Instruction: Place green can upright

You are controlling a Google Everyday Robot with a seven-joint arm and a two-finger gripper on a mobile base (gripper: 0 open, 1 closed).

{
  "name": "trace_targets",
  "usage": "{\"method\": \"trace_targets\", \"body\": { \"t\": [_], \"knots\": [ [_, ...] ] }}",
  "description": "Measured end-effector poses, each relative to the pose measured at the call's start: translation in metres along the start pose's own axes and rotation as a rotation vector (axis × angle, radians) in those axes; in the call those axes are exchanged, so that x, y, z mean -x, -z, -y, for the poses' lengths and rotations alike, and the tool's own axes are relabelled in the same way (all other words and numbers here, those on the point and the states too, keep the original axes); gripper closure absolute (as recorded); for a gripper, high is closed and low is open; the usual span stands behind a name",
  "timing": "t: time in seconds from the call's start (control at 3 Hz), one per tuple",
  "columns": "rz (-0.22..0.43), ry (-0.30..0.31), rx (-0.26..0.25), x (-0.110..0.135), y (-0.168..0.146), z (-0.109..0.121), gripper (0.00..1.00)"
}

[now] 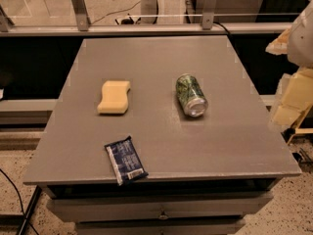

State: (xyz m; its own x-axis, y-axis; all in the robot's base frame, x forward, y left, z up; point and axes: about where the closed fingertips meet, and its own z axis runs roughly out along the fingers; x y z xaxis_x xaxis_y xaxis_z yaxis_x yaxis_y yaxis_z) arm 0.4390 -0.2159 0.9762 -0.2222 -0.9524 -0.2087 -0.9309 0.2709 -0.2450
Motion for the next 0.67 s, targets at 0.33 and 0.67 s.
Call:
{"method": "trace_targets", "body": {
  "t": [0.33, 0.67],
  "knots": [
    [0.001, -0.001, 0.0, 0.001, 0.0, 0.0, 0.0],
    [-0.005, -0.012, 0.064, 0.024, -0.027, 0.01, 0.0]
  ]
}}
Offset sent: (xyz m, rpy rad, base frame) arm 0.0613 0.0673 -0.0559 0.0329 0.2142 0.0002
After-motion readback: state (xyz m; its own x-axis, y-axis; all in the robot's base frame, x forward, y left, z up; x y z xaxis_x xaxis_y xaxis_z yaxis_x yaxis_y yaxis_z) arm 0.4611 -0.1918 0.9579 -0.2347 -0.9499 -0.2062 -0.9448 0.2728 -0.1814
